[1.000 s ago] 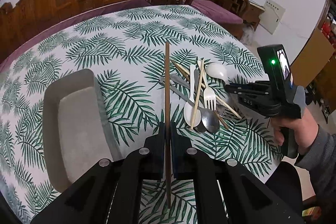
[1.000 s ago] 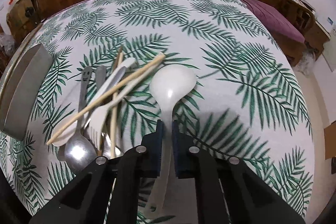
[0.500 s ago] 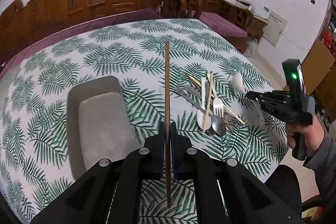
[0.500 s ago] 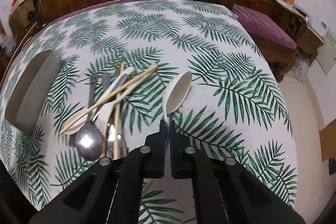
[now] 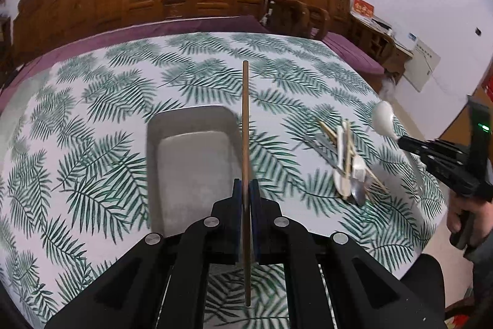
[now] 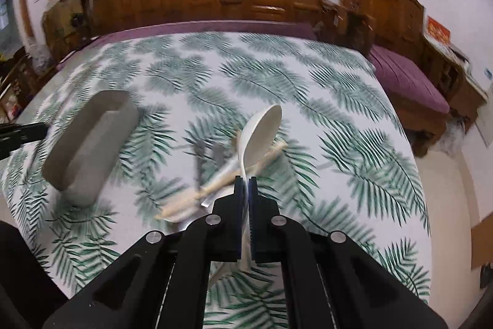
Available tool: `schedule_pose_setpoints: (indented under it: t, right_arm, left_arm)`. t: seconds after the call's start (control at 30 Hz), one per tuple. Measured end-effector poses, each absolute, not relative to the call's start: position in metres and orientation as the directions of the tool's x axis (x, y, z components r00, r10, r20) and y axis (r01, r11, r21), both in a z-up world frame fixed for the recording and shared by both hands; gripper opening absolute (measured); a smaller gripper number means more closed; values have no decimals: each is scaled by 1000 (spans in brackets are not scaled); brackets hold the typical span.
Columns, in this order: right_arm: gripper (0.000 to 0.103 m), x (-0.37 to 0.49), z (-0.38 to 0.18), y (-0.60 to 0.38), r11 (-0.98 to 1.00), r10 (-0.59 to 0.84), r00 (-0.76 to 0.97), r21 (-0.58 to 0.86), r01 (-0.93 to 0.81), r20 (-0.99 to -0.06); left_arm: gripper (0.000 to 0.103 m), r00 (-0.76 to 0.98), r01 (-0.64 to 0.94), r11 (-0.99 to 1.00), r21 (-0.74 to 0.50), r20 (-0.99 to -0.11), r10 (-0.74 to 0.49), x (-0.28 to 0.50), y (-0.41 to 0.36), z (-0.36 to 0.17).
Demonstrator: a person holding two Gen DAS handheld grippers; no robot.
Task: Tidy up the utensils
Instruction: 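Lower the chopstick into the grey tray and open the left gripper while the right carries the spoon, then carry the white spoon into the grey tray and open the right gripper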
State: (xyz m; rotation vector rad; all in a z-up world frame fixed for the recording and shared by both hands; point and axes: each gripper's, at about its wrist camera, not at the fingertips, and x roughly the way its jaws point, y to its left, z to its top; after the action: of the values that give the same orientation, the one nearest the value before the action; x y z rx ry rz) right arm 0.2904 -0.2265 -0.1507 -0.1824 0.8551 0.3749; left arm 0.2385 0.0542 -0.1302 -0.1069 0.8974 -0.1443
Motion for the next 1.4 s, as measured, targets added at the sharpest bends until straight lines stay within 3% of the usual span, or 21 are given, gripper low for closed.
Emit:
schedule_pose_setpoints:
  t: [0.67, 1.03, 1.27, 1.33, 1.4]
  right_arm:
    - [4, 280, -135, -103, 816, 452, 535, 89, -571, -714]
    - [4, 288, -141, -62, 797, 479, 504, 116, -593, -719]
    - [4, 292, -145, -51, 795, 483, 492, 127, -593, -724]
    - [4, 294, -146, -47, 793, 485, 489, 130, -595, -725]
    - [4, 295, -148, -43, 790, 490, 483, 135, -598, -725]
  left_arm:
    - [4, 592, 15, 981, -192, -789, -163, 257, 96, -175]
    - [4, 612, -4, 970, -242, -768, -190, 271, 104, -173]
    - [4, 621, 4, 977, -212, -766, -169, 276, 98, -169]
    - [6, 631, 7, 978, -209, -757, -167, 272, 100, -164]
    - [16, 641, 0, 979, -206, -751, -158, 269, 105, -161]
